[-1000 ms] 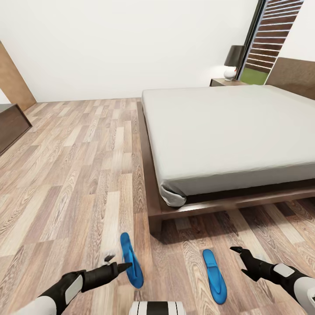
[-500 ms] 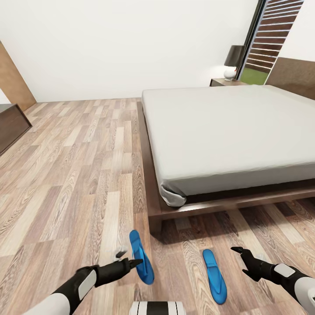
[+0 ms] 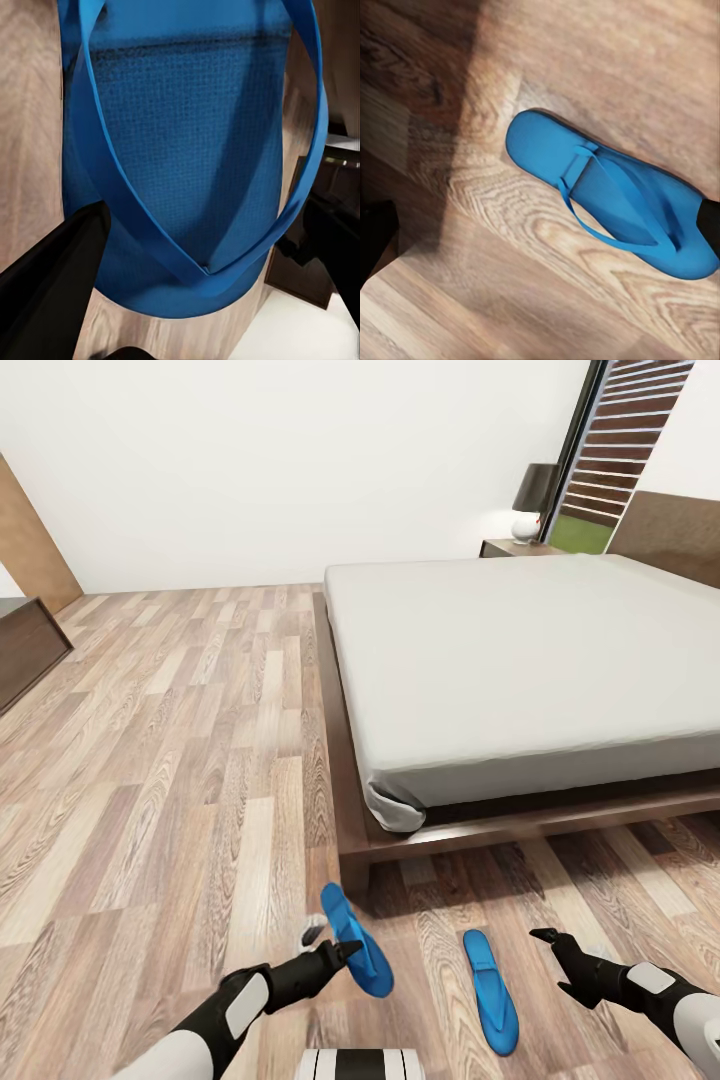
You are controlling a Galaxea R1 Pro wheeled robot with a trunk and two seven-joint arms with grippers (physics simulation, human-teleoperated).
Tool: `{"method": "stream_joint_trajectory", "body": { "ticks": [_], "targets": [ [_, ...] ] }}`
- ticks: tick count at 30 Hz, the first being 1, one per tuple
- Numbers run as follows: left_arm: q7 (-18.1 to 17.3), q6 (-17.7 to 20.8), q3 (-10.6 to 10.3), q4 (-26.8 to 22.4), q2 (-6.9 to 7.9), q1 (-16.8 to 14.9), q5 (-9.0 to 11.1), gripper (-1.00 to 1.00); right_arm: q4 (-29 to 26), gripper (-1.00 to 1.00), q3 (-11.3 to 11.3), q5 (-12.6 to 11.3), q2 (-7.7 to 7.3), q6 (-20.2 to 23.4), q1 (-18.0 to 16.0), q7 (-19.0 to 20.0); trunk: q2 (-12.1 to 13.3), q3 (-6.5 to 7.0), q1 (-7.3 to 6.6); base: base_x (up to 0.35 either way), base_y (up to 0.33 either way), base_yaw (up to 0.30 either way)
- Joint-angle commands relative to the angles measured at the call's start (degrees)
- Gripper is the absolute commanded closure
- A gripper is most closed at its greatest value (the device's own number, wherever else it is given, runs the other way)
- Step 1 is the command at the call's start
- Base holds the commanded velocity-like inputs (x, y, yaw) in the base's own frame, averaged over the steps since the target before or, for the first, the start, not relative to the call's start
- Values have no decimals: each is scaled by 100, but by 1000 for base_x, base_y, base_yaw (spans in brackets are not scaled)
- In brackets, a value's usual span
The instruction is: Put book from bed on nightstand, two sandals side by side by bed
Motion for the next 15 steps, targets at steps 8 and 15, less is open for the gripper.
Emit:
{"method": "stream_joint_trajectory", "body": {
  "ticks": [8,15],
  "targets": [
    [86,46,213,85,-68,-2,27,100,22,-100,51,-28,0,29,-9,48,-2,-4,-1,0,0,0],
    [170,35,485,227,-181,-2,35,100,22,-100,56,-21,0,29,-9,36,-2,-4,-1,0,0,0]
  ]
}}
